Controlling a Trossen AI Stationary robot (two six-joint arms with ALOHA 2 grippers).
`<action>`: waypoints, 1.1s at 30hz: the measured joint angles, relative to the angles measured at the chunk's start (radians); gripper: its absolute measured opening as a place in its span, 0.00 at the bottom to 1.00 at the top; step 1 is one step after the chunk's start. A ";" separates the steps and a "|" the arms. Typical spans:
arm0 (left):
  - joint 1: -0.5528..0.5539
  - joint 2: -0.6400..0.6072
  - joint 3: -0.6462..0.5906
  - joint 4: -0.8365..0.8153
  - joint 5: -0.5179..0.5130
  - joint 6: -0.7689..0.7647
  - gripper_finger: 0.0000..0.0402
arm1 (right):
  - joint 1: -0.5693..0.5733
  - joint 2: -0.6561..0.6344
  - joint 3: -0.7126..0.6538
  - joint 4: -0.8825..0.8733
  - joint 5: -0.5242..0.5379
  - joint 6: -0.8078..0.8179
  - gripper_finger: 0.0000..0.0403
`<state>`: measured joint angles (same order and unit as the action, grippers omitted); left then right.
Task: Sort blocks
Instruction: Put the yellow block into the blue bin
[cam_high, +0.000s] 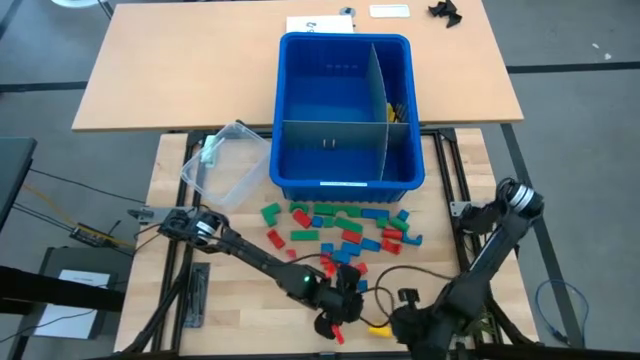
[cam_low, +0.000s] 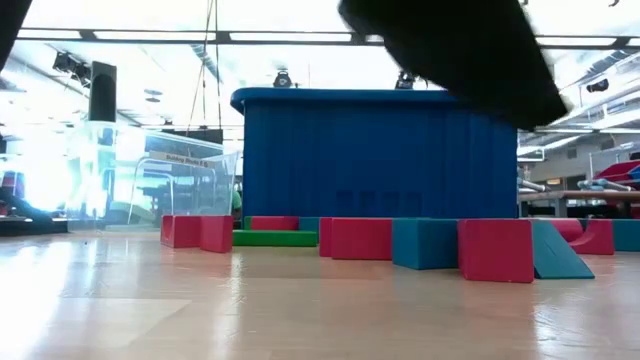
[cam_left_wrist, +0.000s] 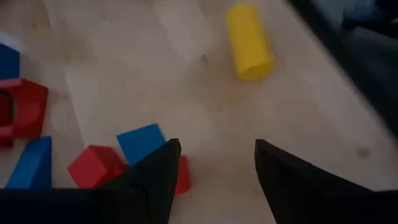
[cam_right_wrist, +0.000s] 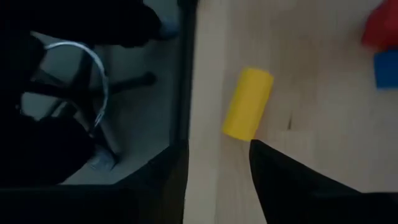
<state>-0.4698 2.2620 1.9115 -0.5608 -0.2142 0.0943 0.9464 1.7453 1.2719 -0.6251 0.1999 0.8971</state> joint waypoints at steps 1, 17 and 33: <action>-0.005 0.000 0.010 -0.004 -0.003 -0.017 0.54 | -0.002 0.019 0.000 0.001 -0.003 0.020 0.41; -0.017 0.000 0.037 -0.093 -0.027 -0.193 0.54 | -0.076 0.168 0.000 0.124 -0.018 0.070 0.45; -0.017 0.000 0.037 -0.062 -0.028 -0.267 0.54 | -0.139 0.213 0.001 0.012 -0.107 -0.019 0.45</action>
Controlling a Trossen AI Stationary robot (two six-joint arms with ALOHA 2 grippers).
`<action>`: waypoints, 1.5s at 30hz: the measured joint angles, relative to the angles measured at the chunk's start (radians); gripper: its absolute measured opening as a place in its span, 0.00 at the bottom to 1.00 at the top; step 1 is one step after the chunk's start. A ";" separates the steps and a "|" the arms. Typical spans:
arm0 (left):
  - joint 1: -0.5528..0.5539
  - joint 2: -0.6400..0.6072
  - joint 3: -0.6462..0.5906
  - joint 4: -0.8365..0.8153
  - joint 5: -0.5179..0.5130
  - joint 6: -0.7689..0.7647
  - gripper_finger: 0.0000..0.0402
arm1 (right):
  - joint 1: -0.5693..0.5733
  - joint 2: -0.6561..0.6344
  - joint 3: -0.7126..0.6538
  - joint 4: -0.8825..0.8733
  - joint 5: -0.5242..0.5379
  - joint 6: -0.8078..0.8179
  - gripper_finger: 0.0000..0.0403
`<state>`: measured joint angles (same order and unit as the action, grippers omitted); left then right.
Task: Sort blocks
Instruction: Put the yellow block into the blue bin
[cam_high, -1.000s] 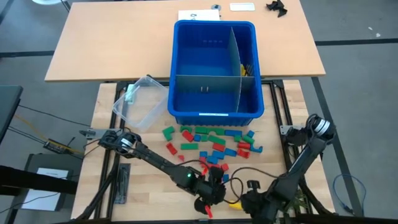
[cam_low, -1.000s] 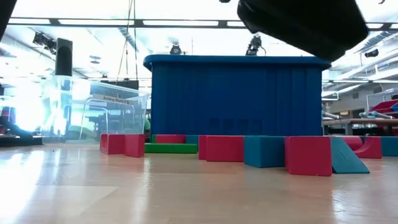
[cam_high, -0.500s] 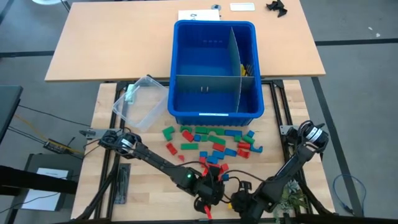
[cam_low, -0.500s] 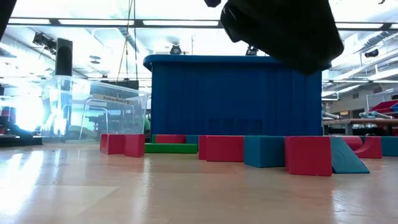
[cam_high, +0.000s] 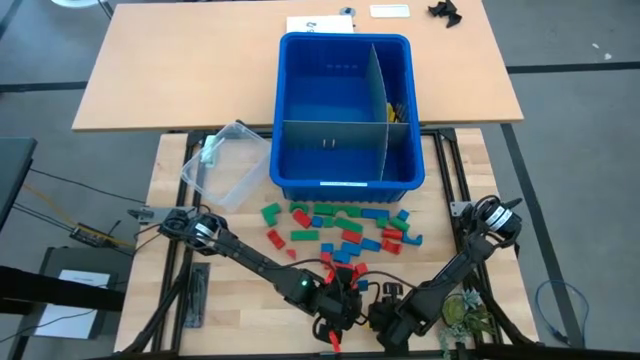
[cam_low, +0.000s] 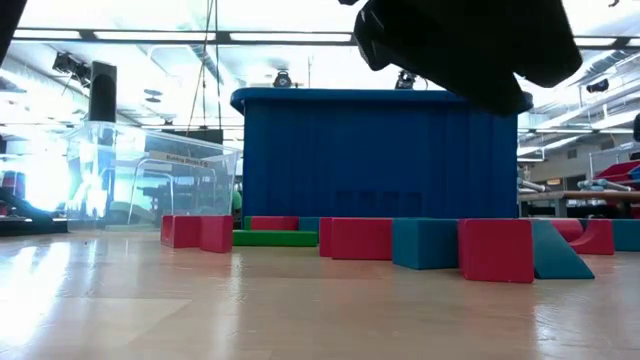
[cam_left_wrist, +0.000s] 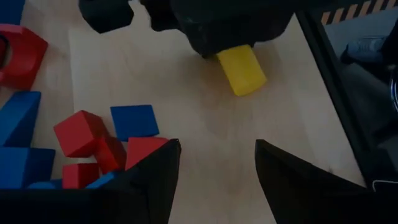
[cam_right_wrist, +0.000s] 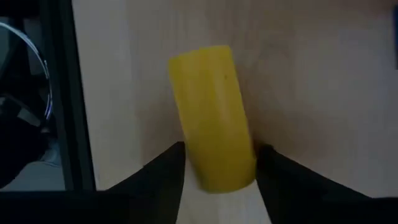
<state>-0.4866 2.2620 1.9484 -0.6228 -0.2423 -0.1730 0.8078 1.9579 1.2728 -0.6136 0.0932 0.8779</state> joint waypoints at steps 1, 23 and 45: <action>0.000 0.000 0.000 0.003 0.000 -0.009 0.54 | 0.000 0.000 0.000 0.004 -0.001 -0.002 0.42; -0.050 -0.103 0.000 -0.189 -0.149 -0.127 0.54 | 0.058 -0.241 -0.002 -0.098 0.089 -0.015 0.31; -0.105 -0.224 -0.075 -0.534 -0.495 -0.280 0.41 | -0.441 -0.767 -0.002 -0.404 0.593 -0.157 0.31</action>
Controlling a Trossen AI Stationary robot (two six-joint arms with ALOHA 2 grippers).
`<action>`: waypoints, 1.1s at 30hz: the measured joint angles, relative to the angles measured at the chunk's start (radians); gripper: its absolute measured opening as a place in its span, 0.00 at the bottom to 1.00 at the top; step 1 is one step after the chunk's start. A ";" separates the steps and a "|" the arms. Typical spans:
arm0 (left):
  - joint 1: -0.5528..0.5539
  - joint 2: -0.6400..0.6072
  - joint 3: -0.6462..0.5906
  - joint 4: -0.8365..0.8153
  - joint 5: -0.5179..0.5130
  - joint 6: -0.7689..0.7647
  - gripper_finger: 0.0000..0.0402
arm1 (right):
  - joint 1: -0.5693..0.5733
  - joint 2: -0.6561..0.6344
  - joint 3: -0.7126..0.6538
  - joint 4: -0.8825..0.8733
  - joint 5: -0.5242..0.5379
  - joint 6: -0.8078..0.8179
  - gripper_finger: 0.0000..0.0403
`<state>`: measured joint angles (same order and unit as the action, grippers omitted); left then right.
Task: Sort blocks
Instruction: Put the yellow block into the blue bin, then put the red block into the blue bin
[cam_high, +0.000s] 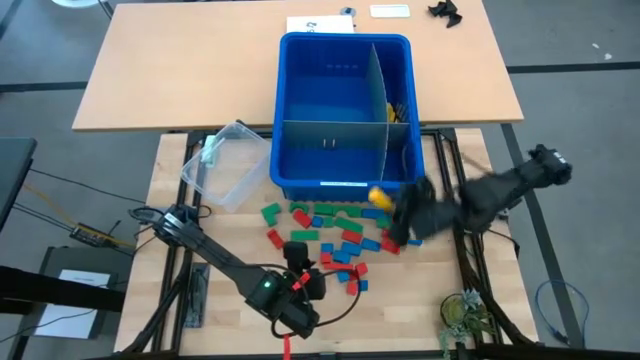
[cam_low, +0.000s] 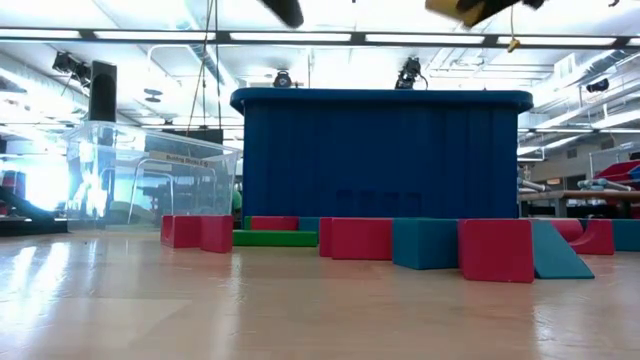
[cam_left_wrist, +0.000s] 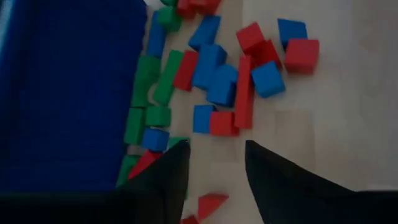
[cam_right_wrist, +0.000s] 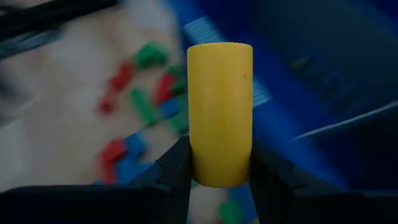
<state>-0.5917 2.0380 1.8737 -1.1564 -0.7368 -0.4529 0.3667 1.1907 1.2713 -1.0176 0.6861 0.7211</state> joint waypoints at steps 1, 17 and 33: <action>0.001 0.000 -0.018 0.013 0.014 0.000 0.39 | -0.063 -0.015 0.000 0.001 0.001 -0.038 0.31; 0.062 0.001 -0.223 0.529 0.280 0.238 0.20 | -1.105 0.049 0.001 0.338 -0.420 -0.484 0.31; 0.067 0.001 -0.212 0.571 0.309 0.269 0.20 | -1.132 -0.048 0.000 0.270 -0.560 -0.517 0.83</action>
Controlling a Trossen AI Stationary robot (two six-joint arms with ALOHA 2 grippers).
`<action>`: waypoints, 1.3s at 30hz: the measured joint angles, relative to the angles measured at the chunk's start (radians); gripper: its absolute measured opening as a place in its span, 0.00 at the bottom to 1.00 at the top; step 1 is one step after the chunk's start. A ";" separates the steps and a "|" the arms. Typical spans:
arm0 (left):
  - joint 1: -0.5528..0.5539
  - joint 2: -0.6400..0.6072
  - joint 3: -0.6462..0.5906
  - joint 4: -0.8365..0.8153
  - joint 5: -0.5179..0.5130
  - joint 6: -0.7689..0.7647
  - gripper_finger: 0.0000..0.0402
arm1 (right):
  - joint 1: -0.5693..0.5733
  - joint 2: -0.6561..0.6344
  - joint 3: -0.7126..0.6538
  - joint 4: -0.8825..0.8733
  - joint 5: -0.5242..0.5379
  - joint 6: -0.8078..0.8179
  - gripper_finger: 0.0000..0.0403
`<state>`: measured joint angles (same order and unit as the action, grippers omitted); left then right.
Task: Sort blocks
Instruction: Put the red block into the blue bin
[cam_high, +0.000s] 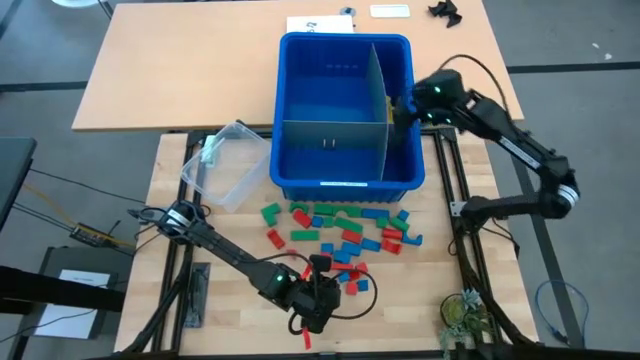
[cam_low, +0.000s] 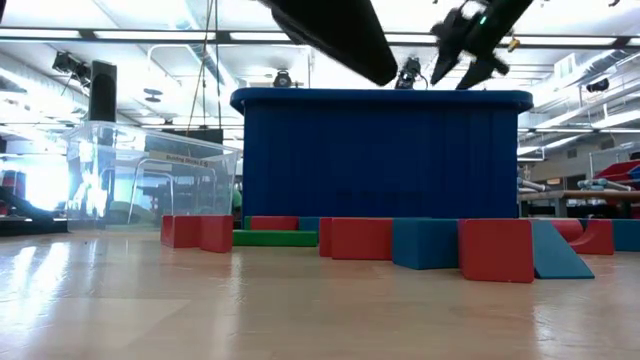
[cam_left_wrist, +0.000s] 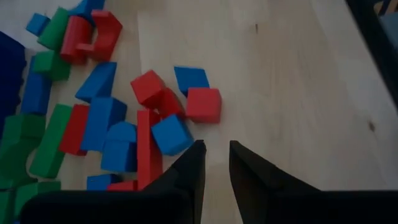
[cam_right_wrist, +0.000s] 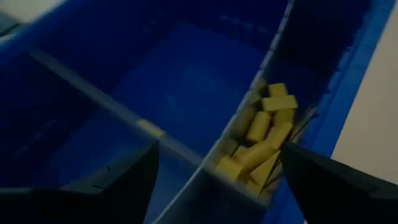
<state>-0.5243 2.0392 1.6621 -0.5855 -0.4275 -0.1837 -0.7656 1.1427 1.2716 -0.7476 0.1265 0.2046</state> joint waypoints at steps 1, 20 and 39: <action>0.001 0.000 0.008 0.000 0.000 0.000 0.20 | 0.030 -0.030 0.000 -0.022 0.000 -0.001 0.84; -0.015 -0.124 0.100 -0.207 -0.037 -0.008 0.12 | 0.855 -0.107 0.000 -0.170 0.268 0.270 0.78; -0.014 -0.706 -0.624 0.358 -0.132 -0.193 0.10 | 1.121 0.141 0.000 -0.046 0.430 0.337 0.76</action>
<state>-0.5386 1.3328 1.0379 -0.2276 -0.5591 -0.3772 0.3551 1.2838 1.2716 -0.7940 0.5567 0.5411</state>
